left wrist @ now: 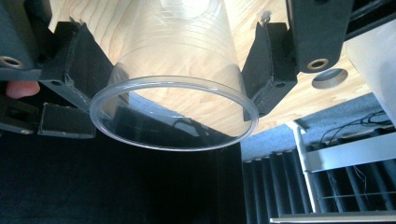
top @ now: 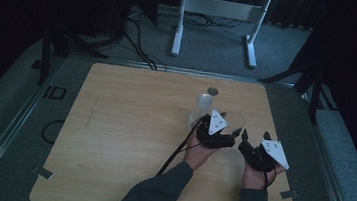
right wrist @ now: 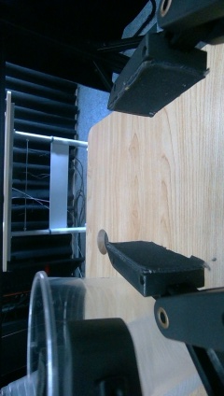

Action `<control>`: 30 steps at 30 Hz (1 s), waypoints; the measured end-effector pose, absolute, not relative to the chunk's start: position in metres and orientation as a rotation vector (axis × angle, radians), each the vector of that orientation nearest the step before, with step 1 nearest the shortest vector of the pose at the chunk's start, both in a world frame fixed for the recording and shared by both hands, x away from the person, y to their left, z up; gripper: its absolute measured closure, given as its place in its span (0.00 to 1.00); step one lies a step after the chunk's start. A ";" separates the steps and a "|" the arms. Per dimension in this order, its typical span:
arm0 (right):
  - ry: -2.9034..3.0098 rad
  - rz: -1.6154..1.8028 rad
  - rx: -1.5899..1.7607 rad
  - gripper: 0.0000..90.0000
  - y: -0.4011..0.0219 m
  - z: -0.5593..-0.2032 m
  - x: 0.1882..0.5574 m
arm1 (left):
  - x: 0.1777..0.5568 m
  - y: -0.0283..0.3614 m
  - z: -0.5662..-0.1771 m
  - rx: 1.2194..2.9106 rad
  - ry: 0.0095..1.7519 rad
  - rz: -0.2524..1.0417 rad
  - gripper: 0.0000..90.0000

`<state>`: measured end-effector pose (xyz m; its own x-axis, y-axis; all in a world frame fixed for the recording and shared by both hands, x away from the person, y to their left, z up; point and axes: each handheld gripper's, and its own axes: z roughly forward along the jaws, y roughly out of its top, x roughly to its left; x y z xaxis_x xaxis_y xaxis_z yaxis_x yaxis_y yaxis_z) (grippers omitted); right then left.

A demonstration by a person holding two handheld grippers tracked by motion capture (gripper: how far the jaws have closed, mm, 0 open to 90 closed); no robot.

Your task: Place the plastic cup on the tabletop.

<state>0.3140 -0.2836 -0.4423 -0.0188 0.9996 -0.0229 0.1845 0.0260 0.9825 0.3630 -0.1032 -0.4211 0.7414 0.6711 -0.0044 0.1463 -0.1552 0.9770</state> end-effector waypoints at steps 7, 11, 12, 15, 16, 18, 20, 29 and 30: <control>1.372 1.108 1.316 0.29 -0.283 -0.443 0.314 | 0.361 -0.102 -0.430 1.695 0.670 0.516 0.31; 1.381 1.106 1.316 0.29 -0.283 -0.443 0.315 | 0.360 -0.100 -0.433 1.696 0.673 0.515 0.31; 1.381 1.107 1.316 0.29 -0.283 -0.443 0.314 | 0.360 -0.100 -0.434 1.698 0.674 0.514 0.31; 1.383 1.107 1.314 0.30 -0.283 -0.443 0.314 | 0.359 -0.098 -0.437 1.699 0.677 0.514 0.31; 1.385 1.107 1.314 0.29 -0.283 -0.443 0.315 | 0.359 -0.098 -0.437 1.698 0.679 0.512 0.31; 1.385 1.107 1.314 0.29 -0.283 -0.443 0.315 | 0.358 -0.097 -0.439 1.700 0.680 0.510 0.31; 1.385 1.107 1.313 0.29 -0.283 -0.443 0.315 | 0.358 -0.097 -0.441 1.698 0.682 0.507 0.31; 1.382 1.105 1.316 0.30 -0.283 -0.443 0.314 | 0.356 -0.095 -0.446 1.699 0.681 0.507 0.31; 1.381 1.104 1.316 0.30 -0.283 -0.443 0.314 | 0.356 -0.095 -0.446 1.699 0.681 0.507 0.31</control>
